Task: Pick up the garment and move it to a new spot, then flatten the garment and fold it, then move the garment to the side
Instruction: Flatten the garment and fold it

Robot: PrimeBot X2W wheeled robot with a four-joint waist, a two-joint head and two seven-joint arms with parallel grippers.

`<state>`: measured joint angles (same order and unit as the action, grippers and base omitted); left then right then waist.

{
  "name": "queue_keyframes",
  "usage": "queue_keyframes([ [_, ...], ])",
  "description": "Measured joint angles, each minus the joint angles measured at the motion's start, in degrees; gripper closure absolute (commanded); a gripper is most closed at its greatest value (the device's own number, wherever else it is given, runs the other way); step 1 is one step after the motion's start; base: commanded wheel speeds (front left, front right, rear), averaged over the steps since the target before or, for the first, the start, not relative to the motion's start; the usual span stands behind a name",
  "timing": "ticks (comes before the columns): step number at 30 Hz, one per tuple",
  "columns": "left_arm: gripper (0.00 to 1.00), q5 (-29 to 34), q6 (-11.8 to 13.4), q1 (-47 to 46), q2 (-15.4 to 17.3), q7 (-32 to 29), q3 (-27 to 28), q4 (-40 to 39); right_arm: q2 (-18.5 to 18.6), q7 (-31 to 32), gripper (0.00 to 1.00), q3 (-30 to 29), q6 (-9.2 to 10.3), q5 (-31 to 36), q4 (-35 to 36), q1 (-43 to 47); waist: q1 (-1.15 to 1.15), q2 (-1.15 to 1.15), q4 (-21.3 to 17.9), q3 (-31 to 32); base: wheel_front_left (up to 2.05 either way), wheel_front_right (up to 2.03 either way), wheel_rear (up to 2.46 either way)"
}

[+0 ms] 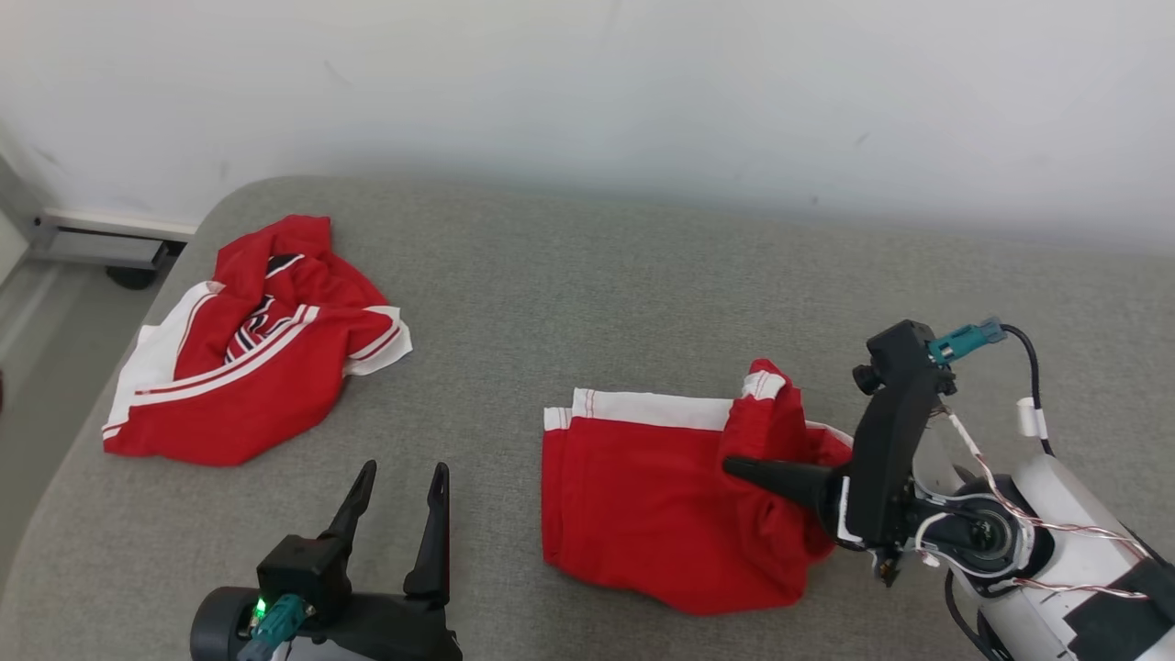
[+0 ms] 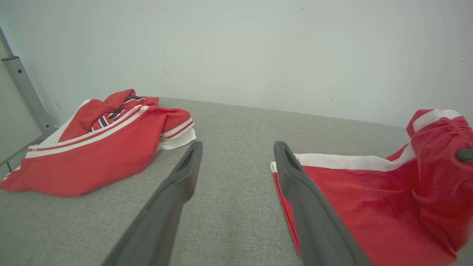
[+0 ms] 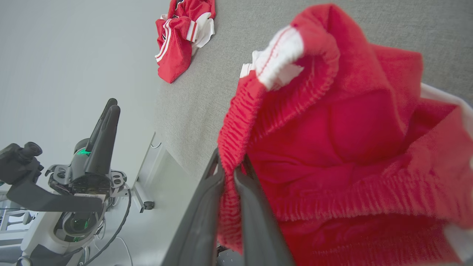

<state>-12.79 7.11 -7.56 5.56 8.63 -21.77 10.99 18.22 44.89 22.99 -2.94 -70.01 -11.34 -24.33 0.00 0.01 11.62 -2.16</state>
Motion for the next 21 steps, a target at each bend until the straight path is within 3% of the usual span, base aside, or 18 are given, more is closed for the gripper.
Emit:
queue_keyframes([
  [16, 0.00, -0.03, -0.05, -1.37, -1.33, -0.86, -2.56, 0.48, -4.57, -0.02, 1.00, 3.05, 5.98, 3.78, -4.39, -6.02, 0.00, 0.00, 6.13, -1.58, 0.00, 0.00, 0.00],
  [21, 0.00, -0.21, -0.07, -2.57, -1.82, -0.87, -3.52, 0.96, -5.71, -0.02, 1.00, 4.42, 6.82, 5.48, -7.26, -7.85, 0.00, 0.00, 7.95, -2.17, 0.00, 0.00, 0.00],
])
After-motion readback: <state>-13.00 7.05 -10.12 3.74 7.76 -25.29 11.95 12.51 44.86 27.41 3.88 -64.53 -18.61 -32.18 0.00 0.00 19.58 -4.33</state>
